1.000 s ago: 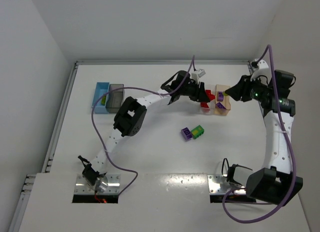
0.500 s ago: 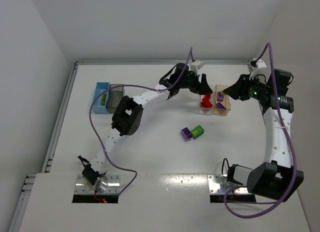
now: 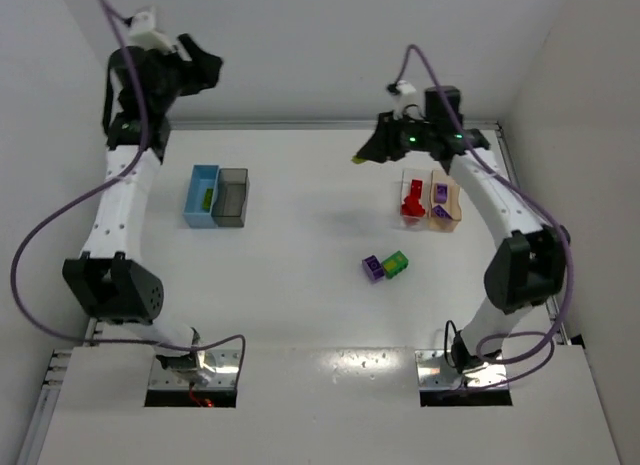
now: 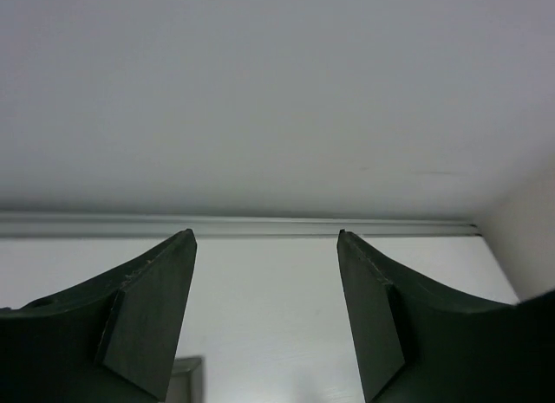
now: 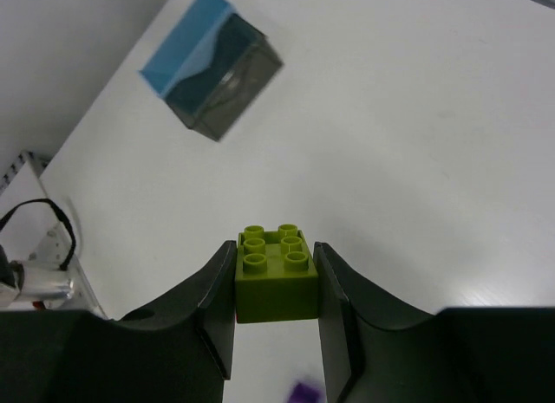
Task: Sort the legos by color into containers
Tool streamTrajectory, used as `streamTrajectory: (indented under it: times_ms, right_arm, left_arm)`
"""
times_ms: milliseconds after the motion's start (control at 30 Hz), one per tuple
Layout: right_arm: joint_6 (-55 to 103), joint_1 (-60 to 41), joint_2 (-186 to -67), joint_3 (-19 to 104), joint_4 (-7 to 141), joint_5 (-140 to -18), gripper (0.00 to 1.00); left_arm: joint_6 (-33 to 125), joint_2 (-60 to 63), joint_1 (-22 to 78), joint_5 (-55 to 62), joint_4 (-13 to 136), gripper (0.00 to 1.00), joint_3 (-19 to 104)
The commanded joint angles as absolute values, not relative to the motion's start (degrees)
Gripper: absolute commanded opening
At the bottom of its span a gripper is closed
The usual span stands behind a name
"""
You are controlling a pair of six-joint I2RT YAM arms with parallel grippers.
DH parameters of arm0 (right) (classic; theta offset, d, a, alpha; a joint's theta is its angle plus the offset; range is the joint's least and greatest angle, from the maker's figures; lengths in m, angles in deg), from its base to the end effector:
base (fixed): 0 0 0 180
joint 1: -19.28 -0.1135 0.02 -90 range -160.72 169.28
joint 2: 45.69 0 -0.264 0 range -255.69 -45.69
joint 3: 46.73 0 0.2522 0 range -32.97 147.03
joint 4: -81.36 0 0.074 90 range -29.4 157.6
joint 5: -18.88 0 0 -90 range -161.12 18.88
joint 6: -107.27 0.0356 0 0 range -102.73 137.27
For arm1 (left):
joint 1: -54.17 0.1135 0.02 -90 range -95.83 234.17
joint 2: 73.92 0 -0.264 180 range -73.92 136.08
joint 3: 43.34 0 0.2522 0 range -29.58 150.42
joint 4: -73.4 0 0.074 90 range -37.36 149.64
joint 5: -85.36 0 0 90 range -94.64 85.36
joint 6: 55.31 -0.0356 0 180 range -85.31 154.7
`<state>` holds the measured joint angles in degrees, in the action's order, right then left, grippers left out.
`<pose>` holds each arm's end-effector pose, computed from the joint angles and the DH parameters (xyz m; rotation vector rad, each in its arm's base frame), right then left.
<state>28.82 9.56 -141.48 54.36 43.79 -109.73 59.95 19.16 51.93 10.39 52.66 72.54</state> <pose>0.3746 0.0867 0.3451 -0.3713 2.1026 0.9350 0.3743 -0.0239 0.4787 -0.1016 1.5616 -0.5807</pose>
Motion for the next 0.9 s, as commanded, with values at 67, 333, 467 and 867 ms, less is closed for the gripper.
streamTrajectory:
  times_ms: [67, 333, 467, 867]
  right_arm:
    - [38.26, -5.4, -154.12, 65.45, 54.4, -103.02, 0.01]
    - [41.61, -19.37, -178.56, 95.05, 59.58, -100.56, 0.01]
    - [41.61, -23.16, -185.77, 102.1, 63.56, -98.63, 0.01]
    - [46.35, -28.27, -196.76, 105.97, 82.44, -93.27, 0.01]
  left_arm:
    - [57.73, 9.42, 63.03, 10.91, 45.85, 0.72, 59.47]
    - [55.61, 2.11, 74.63, 19.08, 41.45, 0.72, 49.62]
    - [56.31, 1.58, 76.58, 22.08, 41.45, 0.72, 47.59]
    - [57.63, 2.11, 81.84, 26.83, 41.45, 0.72, 46.36]
